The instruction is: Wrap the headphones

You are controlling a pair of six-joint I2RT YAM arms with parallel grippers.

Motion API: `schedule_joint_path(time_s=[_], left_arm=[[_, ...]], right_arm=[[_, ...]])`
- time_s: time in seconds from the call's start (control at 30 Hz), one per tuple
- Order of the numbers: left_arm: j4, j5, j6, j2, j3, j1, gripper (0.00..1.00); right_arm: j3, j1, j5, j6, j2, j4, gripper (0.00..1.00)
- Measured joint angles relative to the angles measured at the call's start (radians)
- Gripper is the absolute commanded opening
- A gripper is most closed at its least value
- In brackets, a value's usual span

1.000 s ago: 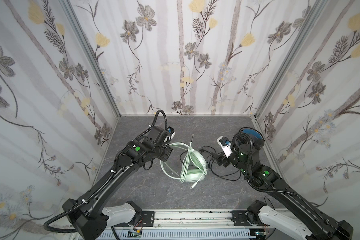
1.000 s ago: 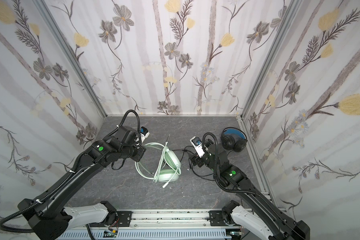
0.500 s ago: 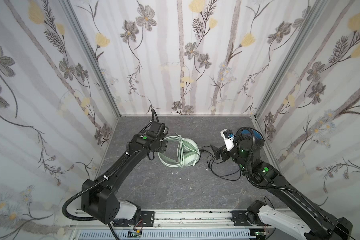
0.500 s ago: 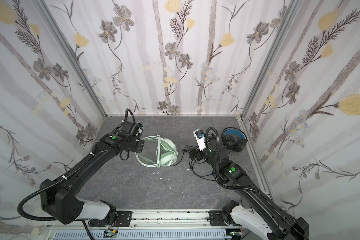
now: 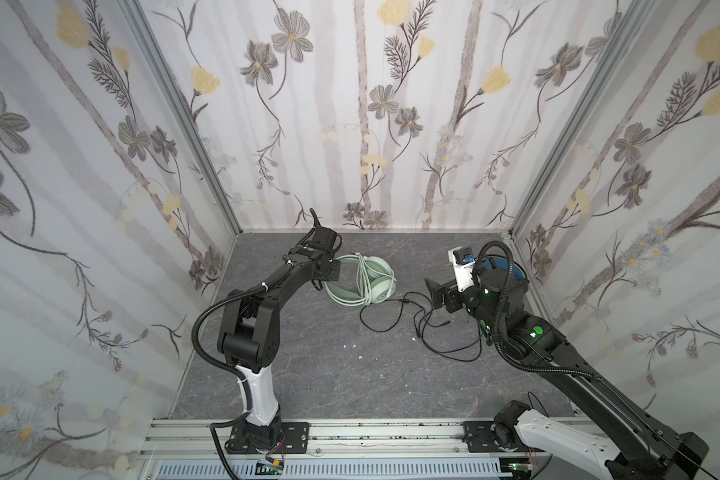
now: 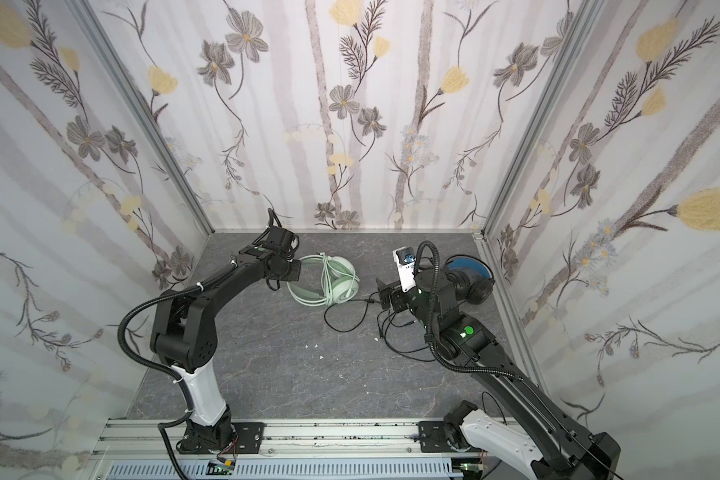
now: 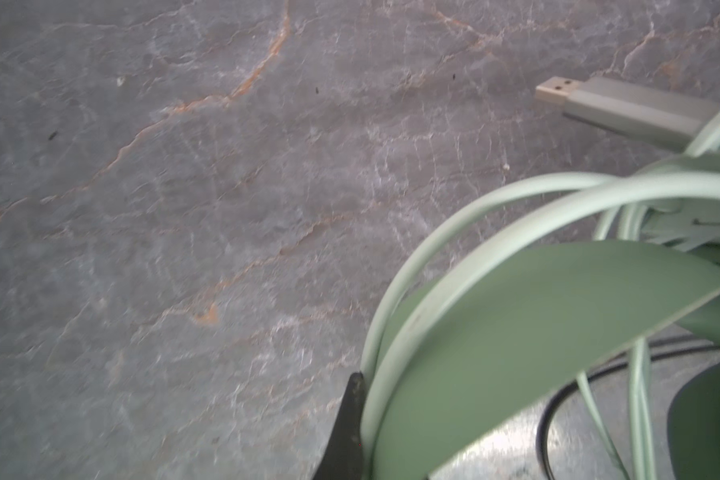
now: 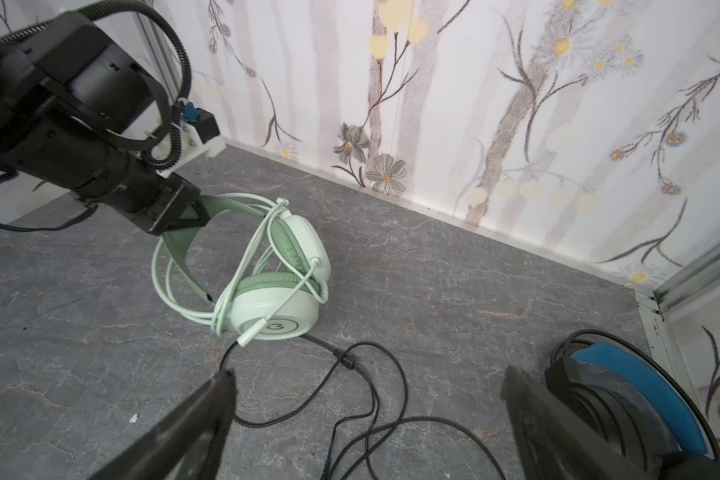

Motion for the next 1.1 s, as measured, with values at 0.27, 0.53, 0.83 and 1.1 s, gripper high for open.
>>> schedule_joint_path(time_s=[0.27, 0.53, 0.83, 1.1], left_arm=[[0.029, 0.059, -0.001, 0.206, 0.21, 0.023, 0.0], [0.003, 0.105, 0.037, 0.299, 0.289, 0.042, 0.05], [0.0, 0.151, 0.062, 0.347, 0.298, 0.051, 0.12], [0.025, 0.191, 0.054, 0.364, 0.291, 0.058, 0.25]], right_arm=[[0.057, -0.001, -0.018, -0.047, 0.057, -0.017, 1.0], [0.127, -0.008, -0.011, -0.079, 0.11, -0.015, 1.0], [0.134, -0.008, 0.012, -0.079, 0.097, -0.016, 1.0], [0.152, -0.008, 0.016, -0.079, 0.107, -0.022, 1.0]])
